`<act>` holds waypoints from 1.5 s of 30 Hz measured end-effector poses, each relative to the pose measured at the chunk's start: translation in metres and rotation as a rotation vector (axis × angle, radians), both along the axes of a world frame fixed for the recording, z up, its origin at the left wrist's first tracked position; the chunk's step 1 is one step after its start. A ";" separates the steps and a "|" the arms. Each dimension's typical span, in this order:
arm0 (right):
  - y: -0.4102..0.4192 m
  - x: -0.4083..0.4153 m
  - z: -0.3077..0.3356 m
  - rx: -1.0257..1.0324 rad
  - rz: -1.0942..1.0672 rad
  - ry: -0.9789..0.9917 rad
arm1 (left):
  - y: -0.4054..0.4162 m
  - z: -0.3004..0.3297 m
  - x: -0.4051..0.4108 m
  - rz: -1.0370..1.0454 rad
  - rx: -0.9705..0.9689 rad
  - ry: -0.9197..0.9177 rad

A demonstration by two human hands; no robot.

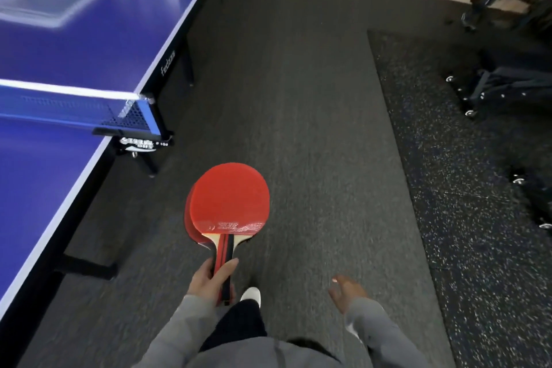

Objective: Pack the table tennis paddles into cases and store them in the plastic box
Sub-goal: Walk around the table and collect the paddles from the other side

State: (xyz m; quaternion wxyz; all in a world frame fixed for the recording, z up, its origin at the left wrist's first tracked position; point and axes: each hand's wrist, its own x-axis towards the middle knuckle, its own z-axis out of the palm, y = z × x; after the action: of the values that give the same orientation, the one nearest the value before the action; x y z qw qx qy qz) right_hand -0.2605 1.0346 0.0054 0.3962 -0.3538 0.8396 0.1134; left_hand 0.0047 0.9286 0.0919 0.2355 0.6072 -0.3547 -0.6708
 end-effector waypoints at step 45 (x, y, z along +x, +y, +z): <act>-0.842 -0.106 0.021 -0.107 0.881 -0.031 | -0.639 0.010 -0.120 0.980 -0.011 0.054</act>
State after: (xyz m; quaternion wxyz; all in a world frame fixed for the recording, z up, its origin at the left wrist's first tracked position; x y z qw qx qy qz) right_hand -0.3665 0.1929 0.0261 0.3037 -0.6994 0.6076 0.2225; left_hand -0.1153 0.2893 0.1014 0.5360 0.6837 -0.0246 -0.4947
